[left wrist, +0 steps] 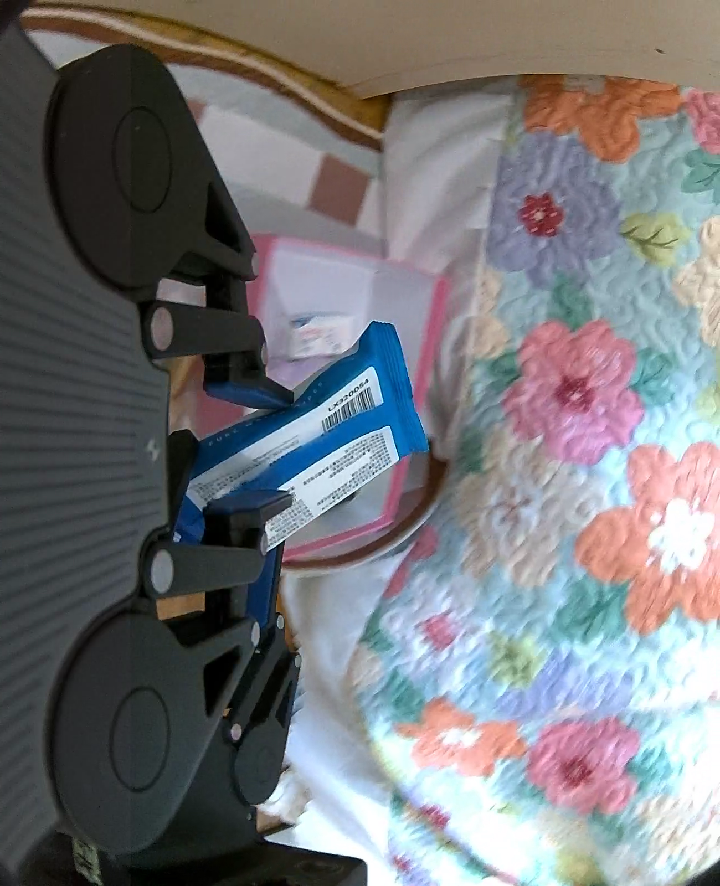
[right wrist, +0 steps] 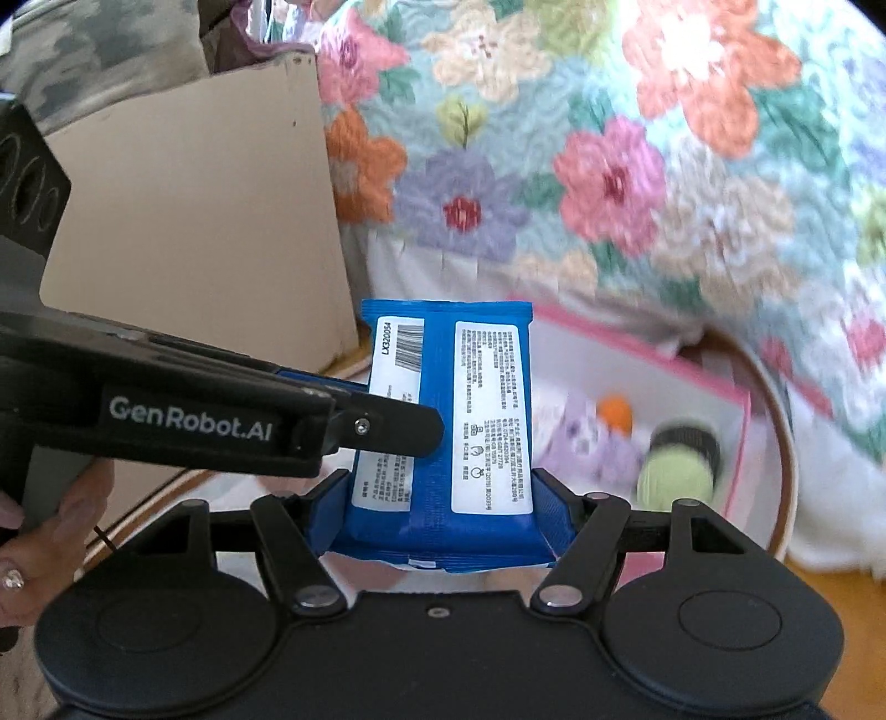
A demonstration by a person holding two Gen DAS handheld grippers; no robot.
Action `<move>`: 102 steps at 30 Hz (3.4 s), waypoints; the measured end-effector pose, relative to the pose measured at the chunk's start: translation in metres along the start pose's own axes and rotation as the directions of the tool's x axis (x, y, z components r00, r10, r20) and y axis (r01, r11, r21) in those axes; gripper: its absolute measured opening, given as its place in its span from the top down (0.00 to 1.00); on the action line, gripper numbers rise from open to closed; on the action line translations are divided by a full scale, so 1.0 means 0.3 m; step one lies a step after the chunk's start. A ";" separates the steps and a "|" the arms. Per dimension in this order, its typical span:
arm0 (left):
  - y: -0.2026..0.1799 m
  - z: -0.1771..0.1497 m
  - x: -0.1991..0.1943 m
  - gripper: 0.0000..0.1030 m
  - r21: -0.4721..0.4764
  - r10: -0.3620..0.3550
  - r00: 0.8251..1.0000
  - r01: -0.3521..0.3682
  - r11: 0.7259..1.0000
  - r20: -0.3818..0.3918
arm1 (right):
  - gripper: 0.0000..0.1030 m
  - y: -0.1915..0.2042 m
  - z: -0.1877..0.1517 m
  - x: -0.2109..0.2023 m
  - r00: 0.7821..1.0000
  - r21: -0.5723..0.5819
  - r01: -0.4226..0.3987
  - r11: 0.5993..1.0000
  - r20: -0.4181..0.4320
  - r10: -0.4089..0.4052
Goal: Organize objects
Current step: 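Lift the blue pack with the left tool and carry it into the pink box, then open the left tool to release the blue pack and withdraw, then move the left tool to the gold-capped foundation bottle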
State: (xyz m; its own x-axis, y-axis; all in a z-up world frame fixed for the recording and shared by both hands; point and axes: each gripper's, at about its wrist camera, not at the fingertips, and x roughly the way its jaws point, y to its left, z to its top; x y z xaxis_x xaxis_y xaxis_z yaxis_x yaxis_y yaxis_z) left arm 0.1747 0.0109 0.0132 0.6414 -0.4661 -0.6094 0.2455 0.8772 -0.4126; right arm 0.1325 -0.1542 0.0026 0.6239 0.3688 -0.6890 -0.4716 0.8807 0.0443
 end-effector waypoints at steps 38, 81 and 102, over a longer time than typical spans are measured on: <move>0.144 0.109 0.679 0.72 0.129 0.273 0.925 -0.247 0.960 -0.265 | 0.27 -0.404 -0.030 0.747 0.939 0.577 -0.121 0.808 -0.197 0.281; 0.025 0.062 0.100 0.48 0.171 0.217 0.948 -0.180 0.969 -0.233 | 0.33 -0.270 -0.007 0.062 0.997 0.350 -0.020 0.937 -0.069 0.047; 0.004 -0.173 0.033 0.42 0.105 0.092 0.960 -0.066 0.992 -0.266 | 0.22 -0.058 -0.228 -0.077 0.992 0.119 -0.045 0.992 -0.114 0.058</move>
State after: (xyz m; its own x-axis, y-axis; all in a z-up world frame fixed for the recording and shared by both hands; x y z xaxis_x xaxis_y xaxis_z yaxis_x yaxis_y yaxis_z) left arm 0.1436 0.0013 -0.0286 0.4451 -0.3973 -0.8025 0.2777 0.9132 -0.2981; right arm 0.0838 -0.1983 -0.0316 0.5205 0.3834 -0.7629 -0.4213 0.8925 0.1611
